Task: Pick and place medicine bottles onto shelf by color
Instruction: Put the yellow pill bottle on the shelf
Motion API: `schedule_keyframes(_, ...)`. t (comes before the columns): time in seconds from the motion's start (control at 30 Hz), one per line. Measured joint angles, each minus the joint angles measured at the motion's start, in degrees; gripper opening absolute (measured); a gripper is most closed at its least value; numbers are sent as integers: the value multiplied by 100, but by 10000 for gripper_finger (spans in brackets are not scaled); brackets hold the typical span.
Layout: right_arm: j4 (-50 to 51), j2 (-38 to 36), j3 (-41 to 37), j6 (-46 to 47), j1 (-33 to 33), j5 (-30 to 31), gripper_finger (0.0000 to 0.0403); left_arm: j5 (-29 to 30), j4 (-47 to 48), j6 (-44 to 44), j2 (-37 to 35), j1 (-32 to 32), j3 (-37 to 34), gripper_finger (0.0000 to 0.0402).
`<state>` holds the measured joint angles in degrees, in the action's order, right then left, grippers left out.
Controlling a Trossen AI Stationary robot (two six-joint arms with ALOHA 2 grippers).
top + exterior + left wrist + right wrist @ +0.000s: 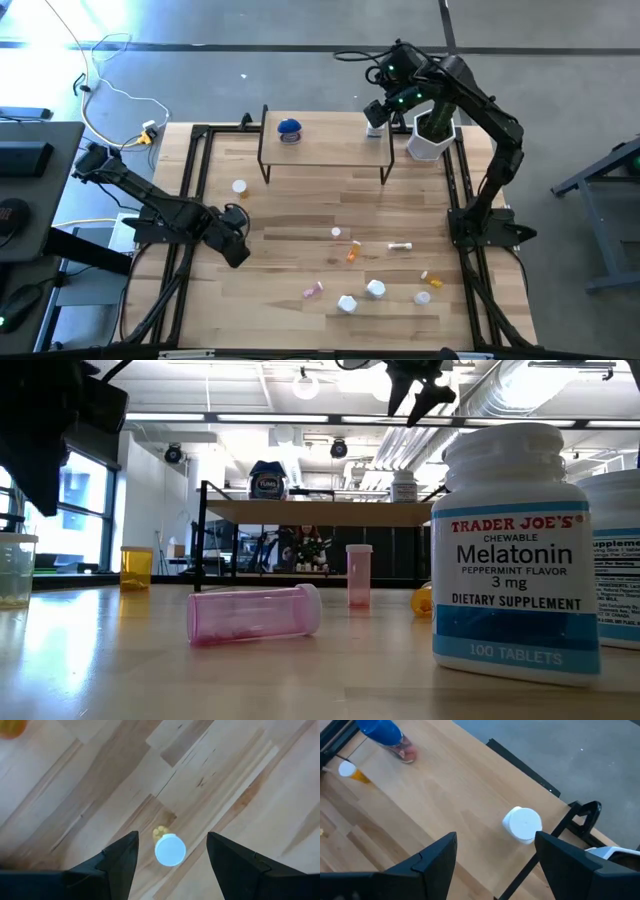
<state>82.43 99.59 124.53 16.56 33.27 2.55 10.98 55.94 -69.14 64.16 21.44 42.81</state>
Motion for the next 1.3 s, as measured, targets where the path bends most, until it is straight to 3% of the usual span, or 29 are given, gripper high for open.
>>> schedule_keyframes(0.9, 4, 4, 0, 144, -8, 2, 259, 230, -55, -972, 1452, 696, 0, 222)
schedule_keyframes(1.17, 9, 4, 0, 144, -8, 2, 259, 412, -207, -978, 1562, 723, 0, 222)
schedule_keyframes(1.3, 30, 4, 0, 144, -8, 2, 259, 464, -241, -979, 1561, 723, 0, 203)
